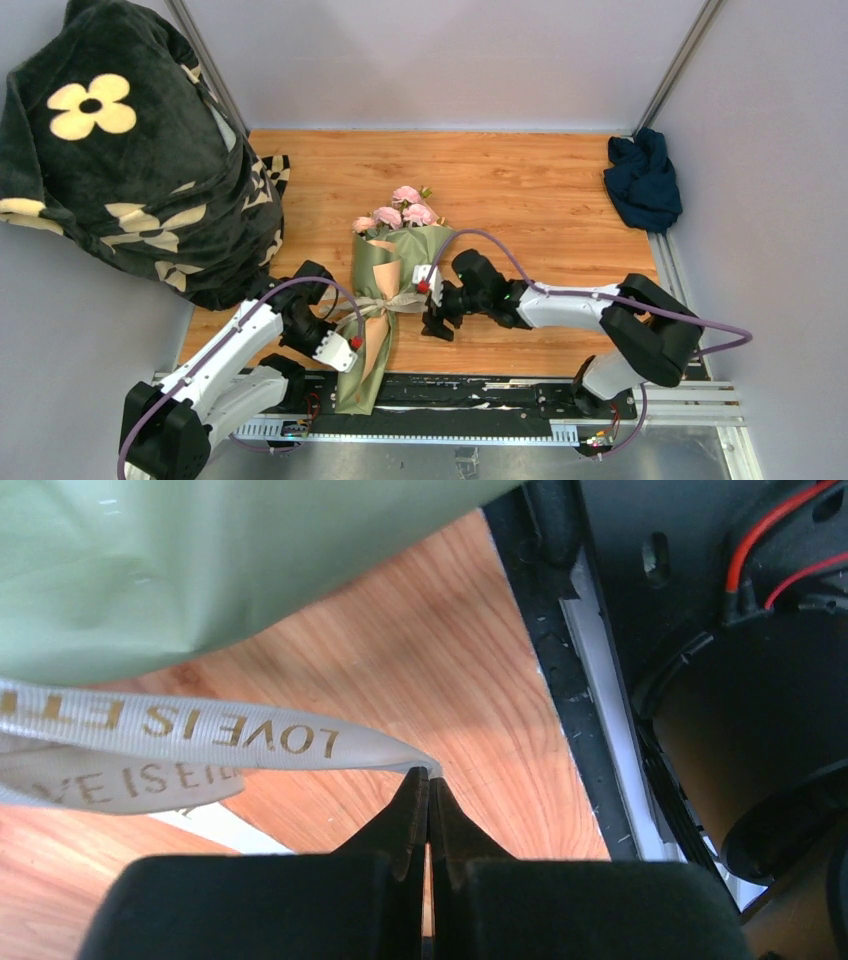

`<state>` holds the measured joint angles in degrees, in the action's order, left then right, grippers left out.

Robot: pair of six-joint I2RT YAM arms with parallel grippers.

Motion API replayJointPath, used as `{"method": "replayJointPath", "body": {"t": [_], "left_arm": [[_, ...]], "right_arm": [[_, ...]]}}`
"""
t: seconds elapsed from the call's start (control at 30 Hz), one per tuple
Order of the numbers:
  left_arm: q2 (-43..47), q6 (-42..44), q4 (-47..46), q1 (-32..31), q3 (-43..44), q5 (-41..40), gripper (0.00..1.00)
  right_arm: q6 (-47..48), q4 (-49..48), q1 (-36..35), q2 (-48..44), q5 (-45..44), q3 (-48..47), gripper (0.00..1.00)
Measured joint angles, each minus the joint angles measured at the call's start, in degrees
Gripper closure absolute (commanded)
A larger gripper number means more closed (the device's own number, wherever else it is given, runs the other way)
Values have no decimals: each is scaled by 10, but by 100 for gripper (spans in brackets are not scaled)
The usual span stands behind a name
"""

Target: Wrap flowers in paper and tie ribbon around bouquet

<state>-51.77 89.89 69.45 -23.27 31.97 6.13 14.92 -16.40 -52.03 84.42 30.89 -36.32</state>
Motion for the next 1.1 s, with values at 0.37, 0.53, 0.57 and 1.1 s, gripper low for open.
{"method": "replayJointPath", "body": {"t": [0.37,0.53,0.57,1.1], "left_arm": [[6,49,24,0,-15,-7,51],[-30,33,41,76,55,42,27],[-48,26,40,120,89,68,23],[-71,-119,-146,137,21,163,20]], "right_arm": [[37,-118,-56,51,-120,44,28],[35,-134,-56,-18,-105,97,25],[33,-145,-56,-24,-106,103,23],[15,-344,-56,149,-155,59,40]]}}
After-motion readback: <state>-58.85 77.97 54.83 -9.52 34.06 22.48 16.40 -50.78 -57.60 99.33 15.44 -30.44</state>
